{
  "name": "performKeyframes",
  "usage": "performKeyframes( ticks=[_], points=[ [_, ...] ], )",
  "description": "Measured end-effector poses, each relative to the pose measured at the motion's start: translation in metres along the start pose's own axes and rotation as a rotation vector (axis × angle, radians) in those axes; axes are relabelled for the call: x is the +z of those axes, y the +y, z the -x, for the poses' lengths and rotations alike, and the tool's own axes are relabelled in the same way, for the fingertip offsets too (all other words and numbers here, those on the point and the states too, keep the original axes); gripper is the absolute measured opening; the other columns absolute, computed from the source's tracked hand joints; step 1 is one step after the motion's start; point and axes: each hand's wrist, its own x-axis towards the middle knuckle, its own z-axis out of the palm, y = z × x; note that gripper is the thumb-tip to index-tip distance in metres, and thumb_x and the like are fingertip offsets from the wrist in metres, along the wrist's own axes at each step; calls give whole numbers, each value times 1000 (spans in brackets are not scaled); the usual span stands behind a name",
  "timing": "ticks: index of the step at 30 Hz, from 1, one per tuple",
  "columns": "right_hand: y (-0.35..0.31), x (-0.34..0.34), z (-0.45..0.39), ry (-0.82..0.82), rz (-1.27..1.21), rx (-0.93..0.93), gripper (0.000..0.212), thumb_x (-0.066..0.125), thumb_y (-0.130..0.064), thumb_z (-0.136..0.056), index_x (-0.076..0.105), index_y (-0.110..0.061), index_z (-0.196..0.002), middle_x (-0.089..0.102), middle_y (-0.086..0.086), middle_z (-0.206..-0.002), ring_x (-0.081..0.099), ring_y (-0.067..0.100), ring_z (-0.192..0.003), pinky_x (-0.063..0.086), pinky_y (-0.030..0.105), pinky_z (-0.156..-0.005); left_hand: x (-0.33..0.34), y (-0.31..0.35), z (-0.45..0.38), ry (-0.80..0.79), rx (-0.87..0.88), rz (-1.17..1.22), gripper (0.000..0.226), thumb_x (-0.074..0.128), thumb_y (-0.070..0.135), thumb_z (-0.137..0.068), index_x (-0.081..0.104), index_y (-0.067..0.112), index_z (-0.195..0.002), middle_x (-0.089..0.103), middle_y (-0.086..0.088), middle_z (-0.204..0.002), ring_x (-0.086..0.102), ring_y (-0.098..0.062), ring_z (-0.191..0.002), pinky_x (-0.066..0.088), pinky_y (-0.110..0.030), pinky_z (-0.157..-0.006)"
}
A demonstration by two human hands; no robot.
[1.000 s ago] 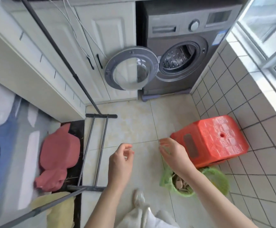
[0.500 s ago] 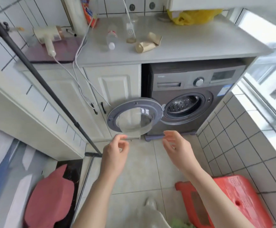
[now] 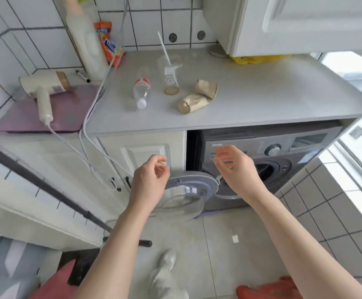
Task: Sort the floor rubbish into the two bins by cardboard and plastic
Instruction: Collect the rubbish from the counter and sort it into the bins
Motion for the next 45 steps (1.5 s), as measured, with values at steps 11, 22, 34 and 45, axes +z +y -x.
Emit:
performKeyframes(
  ticks=[11,22,34,45],
  points=[
    [-15,13,-207,168,156,48,29,56,-19,-92,59,-9,-118,62,9,-115,60,23,-103,44,25,-85,41,0,-202,-138,344,-86,26,63,13,-83,63,14,-109,60,0,-111,52,-20,-105,38,-20,-91],
    [4,38,-322,31,287,173,65,57,-33,-90,28,-18,-146,34,11,-149,28,34,-137,22,37,-110,86,0,-272,-281,629,-177,46,69,32,-73,60,16,-115,59,0,-120,46,-23,-122,36,-34,-106],
    [27,46,-297,85,622,92,45,51,-28,-94,42,-17,-137,44,6,-142,41,36,-126,37,44,-98,64,-28,-256,-130,507,-89,38,70,11,-69,59,14,-105,62,-1,-106,52,-23,-100,41,-26,-88],
    [32,16,-141,570,294,80,26,44,-26,-98,57,-10,-114,66,6,-100,58,25,-79,43,34,-63,54,8,-176,-154,286,239,29,65,25,-82,59,20,-111,64,5,-105,58,-10,-91,46,-21,-75]
  ],
)
